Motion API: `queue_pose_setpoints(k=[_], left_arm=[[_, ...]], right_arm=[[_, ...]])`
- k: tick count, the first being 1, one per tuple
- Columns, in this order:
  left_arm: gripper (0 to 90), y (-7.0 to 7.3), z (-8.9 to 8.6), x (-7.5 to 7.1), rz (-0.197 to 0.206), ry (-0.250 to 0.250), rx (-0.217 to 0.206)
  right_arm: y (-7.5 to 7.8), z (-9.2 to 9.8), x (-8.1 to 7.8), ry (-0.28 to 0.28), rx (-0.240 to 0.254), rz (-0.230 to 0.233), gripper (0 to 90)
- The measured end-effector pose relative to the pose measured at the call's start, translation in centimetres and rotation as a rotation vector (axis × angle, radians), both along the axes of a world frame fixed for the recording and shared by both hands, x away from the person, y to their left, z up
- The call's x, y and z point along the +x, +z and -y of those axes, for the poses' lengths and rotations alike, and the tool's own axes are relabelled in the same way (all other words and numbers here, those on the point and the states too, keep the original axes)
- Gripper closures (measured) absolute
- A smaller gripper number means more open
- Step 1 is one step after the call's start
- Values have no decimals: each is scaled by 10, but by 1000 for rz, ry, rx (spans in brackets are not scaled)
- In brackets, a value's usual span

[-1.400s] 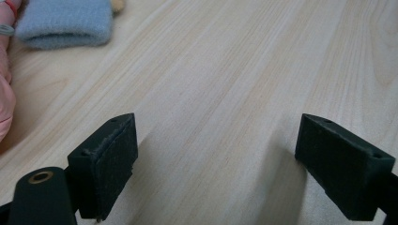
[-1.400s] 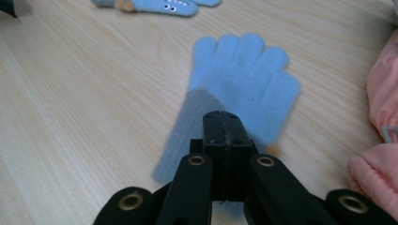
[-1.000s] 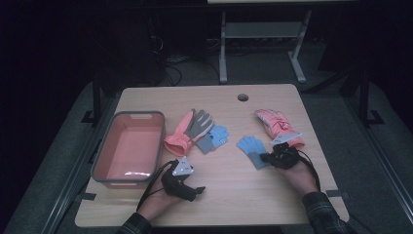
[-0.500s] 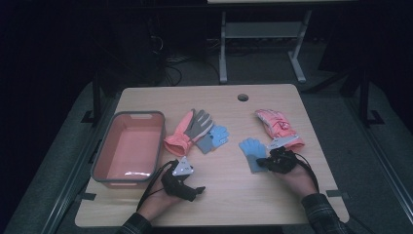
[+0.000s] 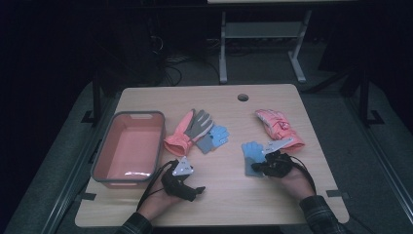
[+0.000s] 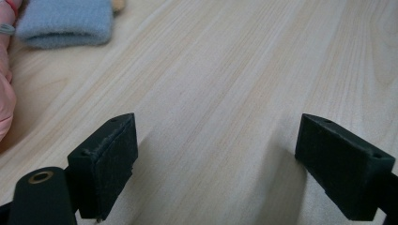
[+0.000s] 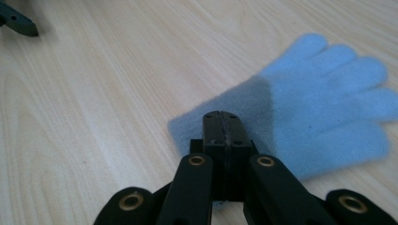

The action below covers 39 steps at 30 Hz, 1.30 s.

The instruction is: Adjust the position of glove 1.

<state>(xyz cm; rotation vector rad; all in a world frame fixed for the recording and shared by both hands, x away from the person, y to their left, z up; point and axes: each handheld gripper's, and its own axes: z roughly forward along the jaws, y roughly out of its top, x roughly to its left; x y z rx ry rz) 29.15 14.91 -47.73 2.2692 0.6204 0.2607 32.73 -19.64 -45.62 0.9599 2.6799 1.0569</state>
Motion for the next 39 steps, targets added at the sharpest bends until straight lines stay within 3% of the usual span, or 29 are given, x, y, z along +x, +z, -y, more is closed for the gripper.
queue_pose_setpoints(k=[26, 39], left_arm=[[129, 0, 0, 0, -4, 1, -2], [128, 0, 0, 0, -5, 4, -7]], right_arm=[[1, -41, -14, 122, 25, -1, 900], [-1, -81, -22, 191, 61, -26, 900]])
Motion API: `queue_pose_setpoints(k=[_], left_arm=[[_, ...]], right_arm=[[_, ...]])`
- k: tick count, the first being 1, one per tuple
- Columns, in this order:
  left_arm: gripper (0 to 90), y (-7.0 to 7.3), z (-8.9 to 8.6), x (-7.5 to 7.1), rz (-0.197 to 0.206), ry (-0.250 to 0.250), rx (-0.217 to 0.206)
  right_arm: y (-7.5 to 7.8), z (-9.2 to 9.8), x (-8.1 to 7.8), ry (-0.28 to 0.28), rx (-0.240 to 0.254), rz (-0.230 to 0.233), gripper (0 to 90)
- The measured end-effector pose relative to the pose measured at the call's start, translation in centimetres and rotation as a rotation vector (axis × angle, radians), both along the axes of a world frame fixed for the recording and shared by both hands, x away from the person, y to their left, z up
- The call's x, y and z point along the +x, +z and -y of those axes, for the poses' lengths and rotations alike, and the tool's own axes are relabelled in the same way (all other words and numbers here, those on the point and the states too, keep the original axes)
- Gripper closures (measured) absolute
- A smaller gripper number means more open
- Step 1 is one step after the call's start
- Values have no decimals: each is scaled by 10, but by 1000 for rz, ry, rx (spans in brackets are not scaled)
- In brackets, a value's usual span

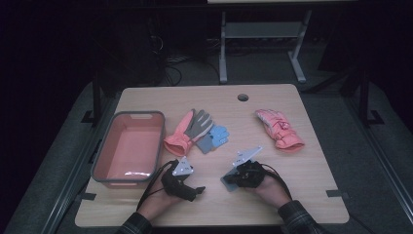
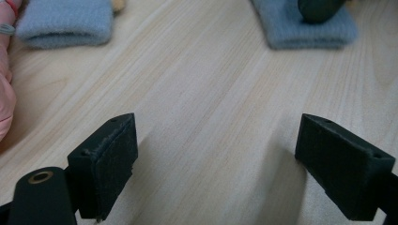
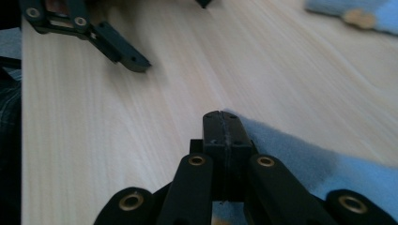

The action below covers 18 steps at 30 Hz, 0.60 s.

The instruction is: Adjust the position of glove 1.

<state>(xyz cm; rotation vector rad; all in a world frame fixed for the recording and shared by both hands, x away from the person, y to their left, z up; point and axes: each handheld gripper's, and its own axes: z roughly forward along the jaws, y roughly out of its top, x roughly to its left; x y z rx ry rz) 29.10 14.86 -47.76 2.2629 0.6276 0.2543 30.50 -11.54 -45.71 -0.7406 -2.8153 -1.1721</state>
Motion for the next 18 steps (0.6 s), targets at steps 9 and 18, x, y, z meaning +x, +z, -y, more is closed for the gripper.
queue_pose_setpoints(k=[9, 18], left_arm=[[128, 0, 0, 0, 1, 1, 0], [128, 0, 0, 0, 0, 1, -1]], right_arm=[[1, -22, -9, 76, -5, 12, 900], [17, 19, -1, -40, 66, 56, 900]])
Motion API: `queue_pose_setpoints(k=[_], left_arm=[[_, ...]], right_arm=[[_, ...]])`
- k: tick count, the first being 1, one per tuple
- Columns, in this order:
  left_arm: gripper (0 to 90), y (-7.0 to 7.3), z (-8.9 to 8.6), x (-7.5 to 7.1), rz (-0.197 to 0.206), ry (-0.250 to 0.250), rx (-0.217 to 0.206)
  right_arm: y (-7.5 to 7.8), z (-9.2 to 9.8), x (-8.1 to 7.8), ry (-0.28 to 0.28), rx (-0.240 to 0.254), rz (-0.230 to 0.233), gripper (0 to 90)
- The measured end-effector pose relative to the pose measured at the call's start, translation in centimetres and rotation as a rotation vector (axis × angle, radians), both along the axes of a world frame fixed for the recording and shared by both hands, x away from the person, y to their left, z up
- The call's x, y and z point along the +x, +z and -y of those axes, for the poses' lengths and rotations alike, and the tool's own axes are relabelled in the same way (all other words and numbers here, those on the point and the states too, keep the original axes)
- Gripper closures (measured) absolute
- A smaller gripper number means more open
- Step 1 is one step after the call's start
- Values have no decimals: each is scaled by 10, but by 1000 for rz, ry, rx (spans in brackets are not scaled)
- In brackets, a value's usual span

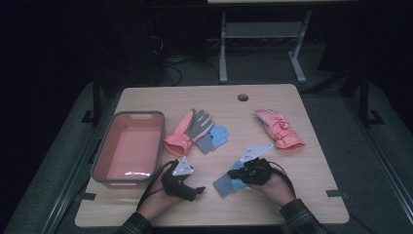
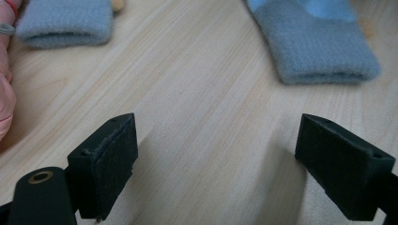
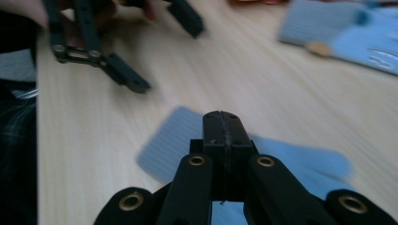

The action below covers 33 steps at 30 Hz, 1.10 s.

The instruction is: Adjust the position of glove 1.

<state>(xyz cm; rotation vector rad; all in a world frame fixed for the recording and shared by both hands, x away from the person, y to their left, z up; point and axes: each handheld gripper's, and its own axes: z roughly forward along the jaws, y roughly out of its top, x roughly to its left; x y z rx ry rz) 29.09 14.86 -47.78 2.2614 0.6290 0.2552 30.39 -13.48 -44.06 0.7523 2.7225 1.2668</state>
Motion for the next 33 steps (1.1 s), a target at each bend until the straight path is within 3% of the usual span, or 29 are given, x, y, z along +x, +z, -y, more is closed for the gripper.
queue_pose_setpoints(k=[8, 11, 14, 18, 20, 23, 27, 33], left_arm=[[128, 0, -1, 0, 3, -6, 8], [129, 0, -1, 0, 7, -8, 9], [128, 0, -1, 0, 10, -10, 10], [128, 0, -1, 0, 4, -9, 7], [128, 0, -1, 0, 4, -8, 6], [128, 0, -1, 0, 3, -8, 6], [129, 1, 0, 0, -2, -3, 2], [179, 6, 2, 0, -34, 7, 11]], right_arm=[[-1, 53, 1, -136, -21, 23, 850], [-2, 73, -1, -200, -23, 39, 766], [-8, 92, -4, -261, -55, 60, 600], [-18, 108, -8, -322, -71, 45, 434], [-23, 114, -10, -342, -65, 51, 334], [-29, 115, -9, -352, -84, 49, 261], [-37, 110, -9, -346, -122, 65, 188], [-42, 109, -10, -346, -94, 87, 133]])
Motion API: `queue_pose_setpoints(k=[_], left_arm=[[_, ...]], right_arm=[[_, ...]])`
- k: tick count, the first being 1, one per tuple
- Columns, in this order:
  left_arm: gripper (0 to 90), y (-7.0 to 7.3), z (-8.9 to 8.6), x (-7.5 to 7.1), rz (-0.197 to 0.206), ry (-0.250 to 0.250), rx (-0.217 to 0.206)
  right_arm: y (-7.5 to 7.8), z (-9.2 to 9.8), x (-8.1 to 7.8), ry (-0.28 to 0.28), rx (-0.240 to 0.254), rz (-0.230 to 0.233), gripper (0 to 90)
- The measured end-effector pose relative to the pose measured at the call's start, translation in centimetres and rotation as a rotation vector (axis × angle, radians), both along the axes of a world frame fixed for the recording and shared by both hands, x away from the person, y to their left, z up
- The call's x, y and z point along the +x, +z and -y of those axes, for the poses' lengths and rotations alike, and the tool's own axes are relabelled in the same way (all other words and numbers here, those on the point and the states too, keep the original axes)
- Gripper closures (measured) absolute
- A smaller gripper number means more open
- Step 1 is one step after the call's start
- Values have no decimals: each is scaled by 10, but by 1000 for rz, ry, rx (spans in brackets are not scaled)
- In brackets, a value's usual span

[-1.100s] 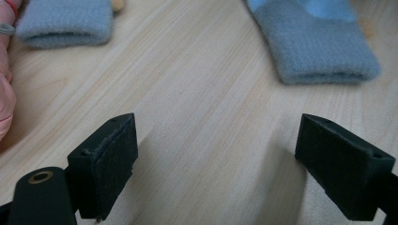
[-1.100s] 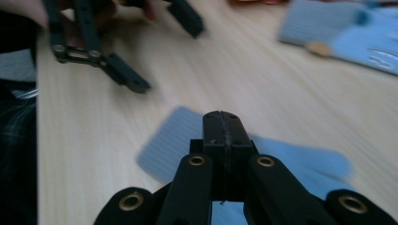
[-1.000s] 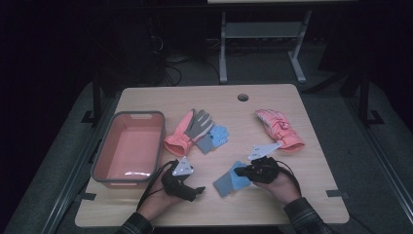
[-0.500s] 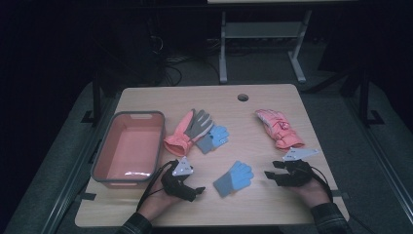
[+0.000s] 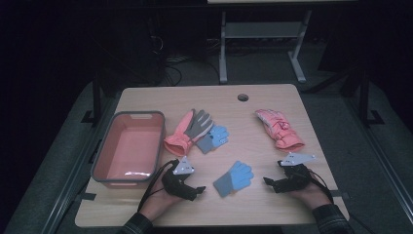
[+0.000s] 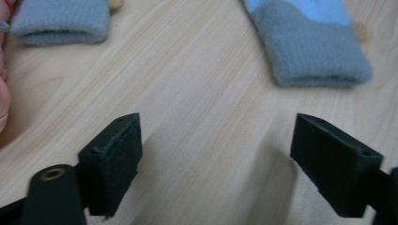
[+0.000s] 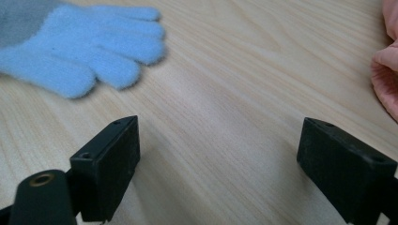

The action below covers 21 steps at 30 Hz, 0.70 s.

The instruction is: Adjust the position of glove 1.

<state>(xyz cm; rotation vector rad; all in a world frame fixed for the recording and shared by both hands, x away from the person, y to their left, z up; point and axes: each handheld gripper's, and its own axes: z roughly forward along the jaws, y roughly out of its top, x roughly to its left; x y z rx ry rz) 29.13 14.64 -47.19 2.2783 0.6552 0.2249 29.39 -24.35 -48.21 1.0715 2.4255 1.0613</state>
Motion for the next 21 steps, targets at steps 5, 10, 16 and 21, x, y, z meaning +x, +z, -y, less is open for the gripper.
queue_pose_setpoints(k=[5, 10, 16, 21], left_arm=[[234, 8, 5, 2, -19, 13, -21], [364, 18, 10, 9, -40, 32, -40], [563, 27, 21, 25, -54, 45, -31], [786, 34, 31, 41, -46, 66, -26]], right_arm=[[0, 0, 0, -6, 2, -4, 131], [0, 0, 0, -7, 1, -5, 131], [0, 0, 0, -7, 2, -4, 131], [0, 0, 0, -7, 3, -4, 130]])
